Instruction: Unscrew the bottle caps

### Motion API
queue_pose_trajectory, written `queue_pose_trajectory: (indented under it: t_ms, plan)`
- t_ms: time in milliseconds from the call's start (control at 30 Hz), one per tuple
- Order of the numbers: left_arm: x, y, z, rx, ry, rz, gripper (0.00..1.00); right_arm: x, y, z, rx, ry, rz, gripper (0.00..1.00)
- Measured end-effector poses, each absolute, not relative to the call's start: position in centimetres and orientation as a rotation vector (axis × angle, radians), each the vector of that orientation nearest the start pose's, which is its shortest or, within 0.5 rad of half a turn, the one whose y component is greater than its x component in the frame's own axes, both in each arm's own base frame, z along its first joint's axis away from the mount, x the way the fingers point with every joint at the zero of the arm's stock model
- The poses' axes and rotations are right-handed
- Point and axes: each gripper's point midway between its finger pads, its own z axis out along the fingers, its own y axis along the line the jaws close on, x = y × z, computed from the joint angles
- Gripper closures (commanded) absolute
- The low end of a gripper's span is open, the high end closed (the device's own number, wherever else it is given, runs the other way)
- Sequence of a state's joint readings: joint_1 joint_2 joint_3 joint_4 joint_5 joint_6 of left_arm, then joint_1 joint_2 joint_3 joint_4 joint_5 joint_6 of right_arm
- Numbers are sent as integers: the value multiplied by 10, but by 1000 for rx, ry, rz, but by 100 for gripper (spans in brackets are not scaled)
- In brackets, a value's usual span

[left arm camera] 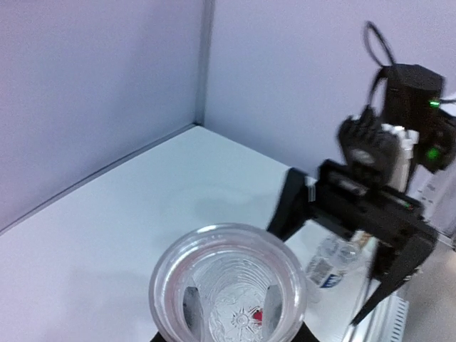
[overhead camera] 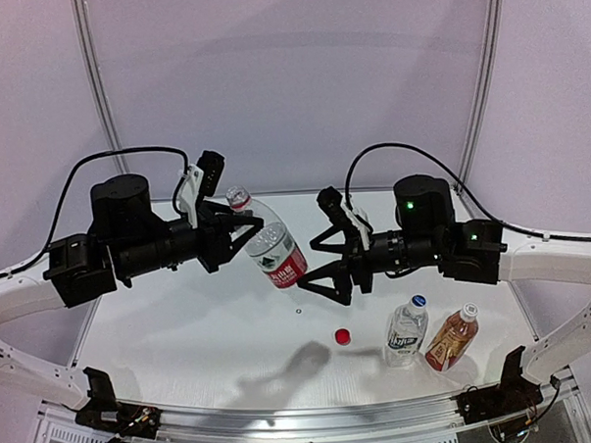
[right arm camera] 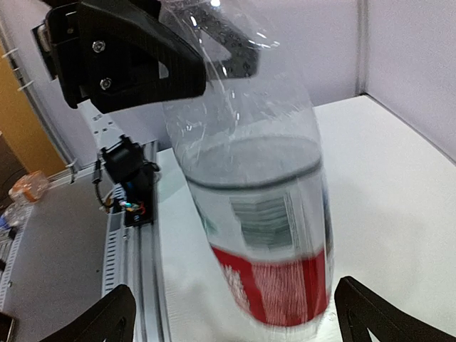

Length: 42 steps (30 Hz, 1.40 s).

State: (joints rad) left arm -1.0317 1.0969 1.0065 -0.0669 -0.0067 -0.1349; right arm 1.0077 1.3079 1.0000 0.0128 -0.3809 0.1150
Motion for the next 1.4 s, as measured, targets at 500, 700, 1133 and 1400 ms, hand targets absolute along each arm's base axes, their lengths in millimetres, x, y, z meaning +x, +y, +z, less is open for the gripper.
queue_pose_trajectory:
  t_ms: [500,700,1133,1400]
  plan:
    - [307,-191,295,141,1908,-196,67,200,320,317,-641,1761,923,1]
    - [331,-167,237,59,2032,-28,67,192,305,307,-592,1805,924,1]
    - [345,-169,180,61,2152,56,58,184,292,302,-582,1820,931,1]
    - [345,-174,180,49,2150,22,36,182,293,298,-594,1832,933,1]
